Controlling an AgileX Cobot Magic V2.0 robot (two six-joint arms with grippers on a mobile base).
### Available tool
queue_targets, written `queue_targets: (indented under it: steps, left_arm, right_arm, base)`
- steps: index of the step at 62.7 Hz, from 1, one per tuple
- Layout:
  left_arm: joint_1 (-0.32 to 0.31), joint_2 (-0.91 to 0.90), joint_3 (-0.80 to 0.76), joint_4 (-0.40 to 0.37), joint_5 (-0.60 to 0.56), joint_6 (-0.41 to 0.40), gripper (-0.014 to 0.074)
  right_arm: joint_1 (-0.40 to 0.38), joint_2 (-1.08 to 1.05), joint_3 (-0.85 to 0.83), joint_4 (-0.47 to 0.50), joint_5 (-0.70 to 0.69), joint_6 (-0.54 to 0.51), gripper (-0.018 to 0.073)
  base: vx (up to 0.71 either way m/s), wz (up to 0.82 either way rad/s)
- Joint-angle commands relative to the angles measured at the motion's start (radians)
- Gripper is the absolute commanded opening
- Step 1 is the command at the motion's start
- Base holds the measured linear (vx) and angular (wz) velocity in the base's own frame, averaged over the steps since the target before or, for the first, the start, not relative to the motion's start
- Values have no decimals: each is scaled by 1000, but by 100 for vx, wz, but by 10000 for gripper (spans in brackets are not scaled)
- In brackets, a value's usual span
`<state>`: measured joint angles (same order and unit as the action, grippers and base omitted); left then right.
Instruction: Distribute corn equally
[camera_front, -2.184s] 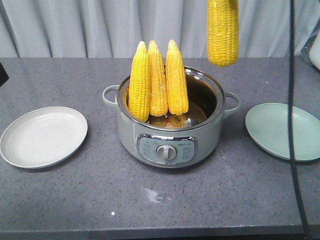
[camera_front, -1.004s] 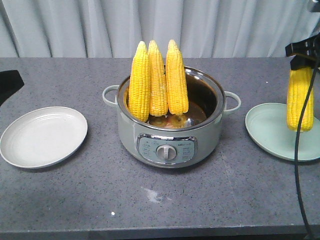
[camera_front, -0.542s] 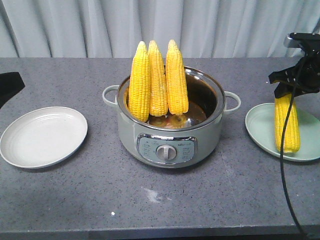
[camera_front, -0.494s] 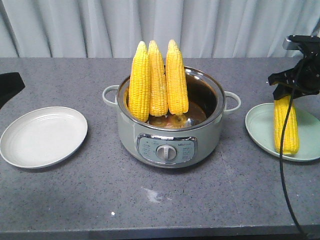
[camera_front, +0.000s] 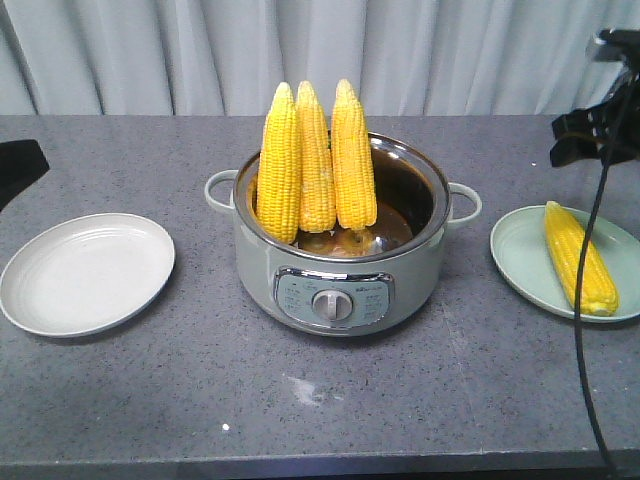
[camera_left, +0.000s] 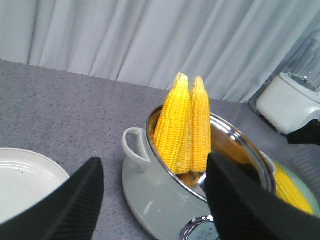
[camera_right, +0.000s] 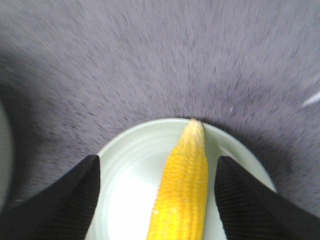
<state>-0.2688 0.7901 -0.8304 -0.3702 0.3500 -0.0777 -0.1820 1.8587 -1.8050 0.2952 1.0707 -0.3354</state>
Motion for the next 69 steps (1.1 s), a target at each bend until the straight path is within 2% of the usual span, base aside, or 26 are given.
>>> queue_targets:
  steps: [1, 4, 17, 26, 35, 42, 50, 57, 64, 69]
  left_arm:
    - [-7, 1, -35, -60, -107, 14, 424]
    - [-7, 1, -39, -76, -118, 43, 424]
    - [-7, 89, -188, -118, -68, 174, 424]
    - [-7, 259, -374, -118, 5, 234, 424]
    - [-7, 475, -583, -117, 58, 329, 424]
    - [-7, 632, -763, -125, 153, 367, 425]
    - [-7, 808, -967, -174, 283, 385, 452]
    - [-7, 933, -1116, -244, 386, 384, 522]
    - [-7, 1026, -1214, -306, 418, 384, 593]
    - [-7, 1072, -1254, -335, 418, 385, 612]
  right_arm:
    - [-7, -163, -30, 57, -34, -47, 408]
    - [-8, -212, -30, 72, -37, -59, 358]
    - [-7, -453, -30, 74, -73, -99, -11]
    - [-7, -563, -30, 73, -53, -98, -8]
    - [-6, -618, -30, 73, 16, -90, -8]
    - [-6, -632, -30, 73, 31, -90, -8]
    - [-6, -632, -27, 73, 32, -90, -8]
    - [-6, -632, -27, 73, 31, -90, -8]
    - [-6, -632, -27, 74, 31, -90, -8]
    - [-6, -632, -27, 74, 31, -90, -8]
  base:
    - [0, 0]
    - [0, 0]
    - [0, 0]
    - [0, 0]
    - [0, 0]
    - [0, 0]
    - [0, 0]
    - [0, 0]
    - [0, 0]
    - [0, 0]
